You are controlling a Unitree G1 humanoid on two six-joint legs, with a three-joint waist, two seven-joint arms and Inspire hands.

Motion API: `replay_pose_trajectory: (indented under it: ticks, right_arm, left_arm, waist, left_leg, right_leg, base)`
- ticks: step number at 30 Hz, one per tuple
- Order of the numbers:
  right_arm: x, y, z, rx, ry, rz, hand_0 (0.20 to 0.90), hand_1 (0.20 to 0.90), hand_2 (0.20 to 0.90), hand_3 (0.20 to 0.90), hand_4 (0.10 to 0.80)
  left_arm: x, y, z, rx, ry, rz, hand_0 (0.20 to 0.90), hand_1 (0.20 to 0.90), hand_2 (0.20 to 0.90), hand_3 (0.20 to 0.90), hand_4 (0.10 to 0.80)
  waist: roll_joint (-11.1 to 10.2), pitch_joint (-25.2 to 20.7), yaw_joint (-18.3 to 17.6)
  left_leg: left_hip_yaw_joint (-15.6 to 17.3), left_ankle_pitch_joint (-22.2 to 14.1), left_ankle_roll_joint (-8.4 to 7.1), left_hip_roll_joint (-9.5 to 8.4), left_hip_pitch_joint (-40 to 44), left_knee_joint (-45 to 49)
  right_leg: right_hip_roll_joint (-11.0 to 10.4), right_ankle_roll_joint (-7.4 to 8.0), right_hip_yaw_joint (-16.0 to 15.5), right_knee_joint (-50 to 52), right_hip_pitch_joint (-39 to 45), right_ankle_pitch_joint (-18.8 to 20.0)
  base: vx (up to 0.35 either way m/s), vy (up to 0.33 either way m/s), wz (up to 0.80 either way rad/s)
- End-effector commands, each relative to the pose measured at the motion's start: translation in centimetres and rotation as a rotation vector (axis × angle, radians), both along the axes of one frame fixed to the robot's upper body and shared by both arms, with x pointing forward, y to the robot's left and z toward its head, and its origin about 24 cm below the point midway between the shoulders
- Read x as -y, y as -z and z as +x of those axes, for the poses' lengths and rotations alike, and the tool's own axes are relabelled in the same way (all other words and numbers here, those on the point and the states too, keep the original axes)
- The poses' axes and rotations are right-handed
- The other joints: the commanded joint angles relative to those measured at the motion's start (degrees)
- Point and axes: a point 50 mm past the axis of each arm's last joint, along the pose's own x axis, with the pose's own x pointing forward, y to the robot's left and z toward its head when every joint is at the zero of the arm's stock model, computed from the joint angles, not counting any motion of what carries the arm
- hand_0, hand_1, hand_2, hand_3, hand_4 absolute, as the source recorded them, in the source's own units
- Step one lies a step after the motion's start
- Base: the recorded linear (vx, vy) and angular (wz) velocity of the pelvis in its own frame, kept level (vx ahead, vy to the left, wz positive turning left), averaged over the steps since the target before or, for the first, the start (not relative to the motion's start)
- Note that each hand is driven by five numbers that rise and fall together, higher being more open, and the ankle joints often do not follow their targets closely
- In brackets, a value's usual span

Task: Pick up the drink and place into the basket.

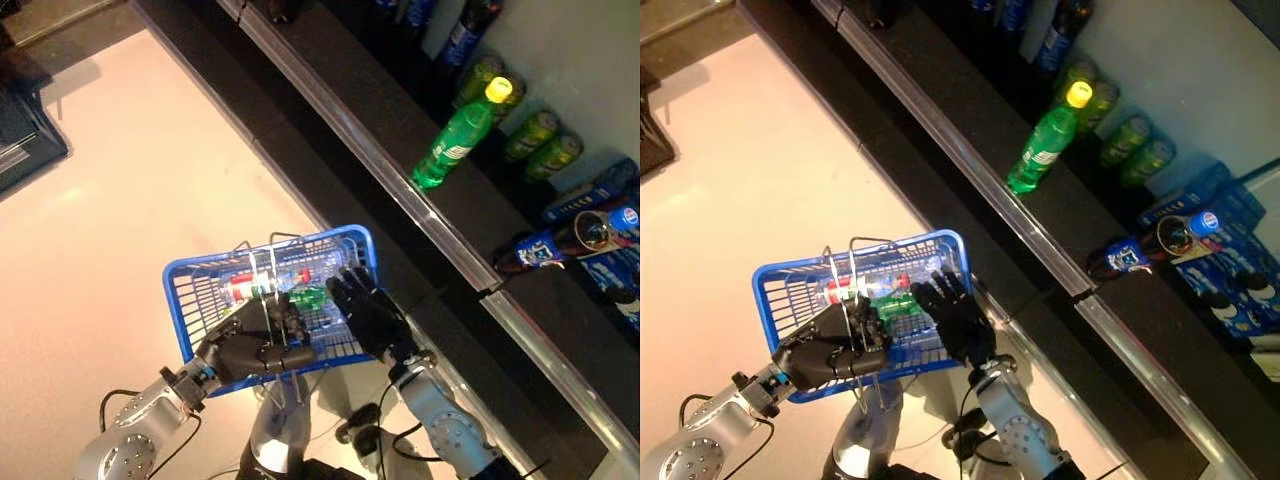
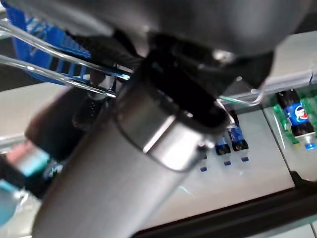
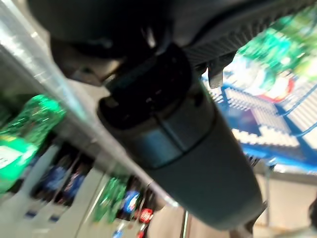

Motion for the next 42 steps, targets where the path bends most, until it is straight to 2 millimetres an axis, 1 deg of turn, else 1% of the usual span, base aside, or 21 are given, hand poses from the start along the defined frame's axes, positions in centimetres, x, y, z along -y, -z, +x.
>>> replay_pose_trajectory:
  ticks: [1,3,7,8,10,11,12,15,19,22,25,28,29,30,31,33,35,36,40,41,42]
  right_arm:
    - [-2.5,-5.0,-0.6,0.331,-0.242,0.049,0.900,0.900,0.900,0.900,0.800]
    - [-2.5,-5.6,-1.3,0.416,-0.311,-0.018,0.900,0.900,0.900,0.900,0.800]
    - [-2.2,-6.5,-1.7,0.489,-0.353,0.006,0.900,0.900,0.900,0.900,0.800]
    - [-2.2,-6.9,-1.8,0.519,-0.357,0.020,0.900,0.900,0.900,0.900,0.800]
    - [-2.3,-7.0,-1.9,0.540,-0.354,0.028,0.900,0.900,0.900,0.900,0.800]
    - [-2.2,-7.0,-2.0,0.551,-0.350,0.034,0.900,0.900,0.900,0.900,0.800]
    - [-2.1,-6.9,-2.1,0.548,-0.347,0.037,0.900,0.900,0.900,0.900,0.800]
    - [-1.5,-6.1,-2.3,0.510,-0.332,0.042,0.900,0.900,0.900,0.900,0.800]
    - [0.0,-3.5,-2.9,0.397,-0.301,0.036,0.900,0.900,0.900,0.900,0.800]
    - [1.5,-1.6,-3.6,0.342,-0.289,-0.023,0.900,0.900,0.900,0.900,0.800]
    - [2.6,-0.3,-3.9,0.299,-0.271,-0.081,0.900,0.900,0.900,0.900,0.800]
    - [4.0,1.8,-4.1,0.211,-0.220,-0.132,0.900,0.900,0.900,0.900,0.800]
    - [4.2,2.1,-4.1,0.194,-0.210,-0.136,0.900,0.900,0.900,0.900,0.800]
    - [4.6,2.9,-4.2,0.151,-0.182,-0.147,0.900,0.900,0.900,0.900,0.800]
    - [4.8,3.6,-4.3,0.119,-0.168,-0.167,0.900,0.900,0.900,0.900,0.800]
    - [5.7,5.4,-4.8,0.032,-0.118,-0.264,0.900,0.900,0.900,0.900,0.800]
    - [6.3,6.6,-5.2,-0.014,-0.100,-0.334,0.900,0.900,0.900,0.900,0.800]
    - [6.8,7.7,-5.5,-0.058,-0.084,-0.385,0.900,0.900,0.900,0.900,0.800]
    - [8.4,11.6,-6.6,-0.248,-0.038,-0.662,0.900,0.900,0.900,0.900,0.800]
    - [8.5,11.9,-6.6,-0.272,-0.035,-0.699,0.900,0.900,0.900,0.900,0.800]
    - [9.0,13.5,-7.2,-0.345,-0.033,-0.787,0.900,0.900,0.900,0.900,0.800]
  left_arm:
    - [4.1,-12.4,-1.7,0.782,0.322,-0.412,0.300,0.300,0.300,0.200,0.100]
    - [3.7,-12.3,-1.2,0.755,0.248,-0.407,0.300,0.300,0.300,0.200,0.100]
    - [2.9,-11.5,-0.3,0.715,0.131,-0.394,0.300,0.300,0.300,0.200,0.100]
    - [2.6,-10.8,0.1,0.680,0.065,-0.392,0.300,0.300,0.300,0.200,0.100]
    - [2.3,-10.2,0.5,0.655,0.003,-0.379,0.300,0.300,0.300,0.200,0.100]
    - [1.8,-9.4,1.0,0.619,-0.078,-0.358,0.300,0.300,0.300,0.200,0.100]
    - [1.5,-8.9,1.1,0.594,-0.114,-0.357,0.300,0.300,0.300,0.200,0.100]
    - [0.5,-7.2,1.4,0.535,-0.232,-0.330,0.300,0.300,0.300,0.200,0.100]
    - [-1.0,-4.1,1.3,0.400,-0.411,-0.337,0.300,0.300,0.300,0.200,0.100]
    - [-2.3,-1.6,1.0,0.295,-0.551,-0.336,0.300,0.300,0.300,0.200,0.100]
    - [-3.4,0.3,0.8,0.225,-0.654,-0.321,0.300,0.300,0.300,0.200,0.100]
    - [-4.9,3.6,0.1,0.078,-0.844,-0.279,0.300,0.300,0.300,0.200,0.100]
    - [-5.1,4.0,0.0,0.049,-0.881,-0.259,0.300,0.300,0.300,0.200,0.100]
    - [-5.7,5.5,-0.4,-0.011,-0.940,-0.234,0.300,0.300,0.300,0.200,0.100]
    - [-5.9,6.3,-0.6,-0.046,-0.966,-0.208,0.300,0.300,0.300,0.200,0.100]
    - [-6.4,8.2,-1.3,-0.145,-1.033,-0.147,0.300,0.300,0.300,0.200,0.100]
    - [-6.7,9.2,-1.8,-0.208,-1.067,-0.119,0.300,0.300,0.300,0.200,0.100]
    - [-6.9,10.2,-2.2,-0.260,-1.093,-0.104,0.300,0.300,0.300,0.200,0.100]
    - [-6.3,14.1,-3.4,-0.468,-1.136,-0.049,0.300,0.300,0.300,0.200,0.100]
    - [-6.2,14.4,-3.5,-0.497,-1.140,-0.044,0.300,0.300,0.300,0.200,0.100]
    - [-5.7,15.9,-4.1,-0.572,-1.149,-0.033,0.300,0.300,0.300,0.200,0.100]
  waist:
    - [1.06,-4.73,-2.15]
    - [0.47,-5.29,-2.72]
    - [-0.44,-6.37,-3.15]
    - [-0.87,-7.29,-3.47]
    - [-1.06,-8.06,-3.77]
    - [-1.36,-9.23,-4.38]
    - [-1.46,-10.03,-4.84]
    - [-1.36,-12.21,-6.42]
    - [-0.62,-15.42,-9.15]
    - [-0.04,-17.32,-11.53]
    - [0.46,-18.58,-13.18]
    - [1.23,-20.01,-15.00]
    - [1.32,-20.16,-15.16]
    - [1.59,-20.64,-15.80]
    - [1.74,-20.95,-16.19]
    - [2.11,-21.70,-17.08]
    - [2.29,-22.00,-17.50]
    - [2.44,-22.23,-17.83]
    - [2.98,-22.93,-18.54]
    - [3.02,-22.95,-18.56]
    - [3.17,-23.13,-18.53]
  left_leg:
    - [3.28,2.72,1.85,-0.25,-1.10,0.77]
    - [3.62,2.57,1.60,0.04,-0.65,0.63]
    - [3.99,2.38,1.36,0.38,0.47,0.20]
    - [4.21,2.26,1.28,0.57,1.36,-0.31]
    - [4.40,2.16,1.22,0.72,2.03,-0.66]
    - [4.83,2.05,1.14,1.05,3.11,-1.36]
    - [5.04,2.24,1.14,1.08,3.41,-1.76]
    - [6.14,2.18,1.03,1.48,5.10,-3.08]
    - [8.85,2.44,0.82,2.62,8.04,-5.93]
    - [11.30,2.89,0.56,3.41,10.14,-8.44]
    - [12.99,3.25,0.34,3.89,11.48,-10.08]
    - [14.88,3.58,0.04,4.47,13.03,-12.00]
    - [15.08,3.62,0.01,4.51,13.23,-12.26]
    - [15.56,3.74,-0.02,4.51,13.75,-13.03]
    - [15.93,3.79,-0.04,4.52,14.11,-13.47]
    - [16.63,3.85,-0.06,4.55,14.81,-14.42]
    - [17.04,3.82,-0.14,4.60,15.05,-14.64]
    - [17.35,3.76,-0.23,4.66,15.28,-14.79]
    - [18.06,3.56,-0.55,4.74,15.90,-15.27]
    - [18.10,3.57,-0.57,4.74,15.94,-15.34]
    - [17.92,3.49,-0.59,4.68,16.05,-15.58]
  right_leg:
    - [1.06,0.76,0.89,-0.81,2.90,3.76]
    - [1.46,0.77,1.71,-1.23,3.01,3.72]
    - [2.00,0.89,2.47,-2.08,3.91,3.64]
    - [2.36,0.91,2.98,-2.79,4.47,3.65]
    - [2.56,0.92,3.40,-3.11,4.85,3.51]
    - [2.92,0.98,4.18,-3.87,5.22,3.59]
    - [3.07,1.05,4.56,-4.48,5.31,3.87]
    - [3.27,1.26,6.15,-5.86,5.71,4.10]
    - [3.06,1.57,8.43,-8.11,6.38,4.67]
    - [2.78,1.90,10.32,-9.93,6.53,5.35]
    - [2.54,2.19,11.52,-11.11,6.56,5.90]
    - [2.08,2.59,12.37,-12.43,6.76,6.54]
    - [2.05,2.63,12.44,-12.57,6.83,6.59]
    - [1.95,2.81,12.74,-13.01,6.95,6.77]
    - [1.85,2.90,12.84,-13.19,7.03,6.85]
    - [1.63,3.02,13.13,-13.73,7.09,7.21]
    - [1.55,3.05,13.30,-13.99,7.14,7.37]
    - [1.48,3.06,13.38,-14.12,7.19,7.45]
    - [1.09,3.09,12.91,-15.01,7.77,7.96]
    - [1.05,3.10,12.82,-15.07,7.83,8.00]
    - [0.91,3.10,12.53,-15.39,8.09,8.16]
  base:
    - [0.000,0.000,0.00]
    - [-0.005,-0.035,-0.10]
    - [0.028,-0.050,-0.13]
    - [0.046,-0.043,-0.02]
    - [0.043,-0.035,-0.02]
    - [0.029,-0.017,-0.09]
    - [0.031,-0.006,-0.18]
    - [0.014,0.027,-0.29]
    - [0.000,0.058,-0.21]
    - [-0.044,0.053,-0.32]
    - [-0.043,0.033,-0.25]
    - [-0.038,0.023,-0.24]
    - [-0.025,0.013,-0.12]
    - [-0.022,0.007,-0.14]
    - [-0.024,0.006,-0.17]
    - [-0.033,-0.007,-0.07]
    - [-0.016,-0.006,0.00]
    - [0.000,0.000,0.00]
    - [-0.013,0.003,0.06]
    - [0.000,0.000,0.00]
    - [0.000,0.000,0.00]
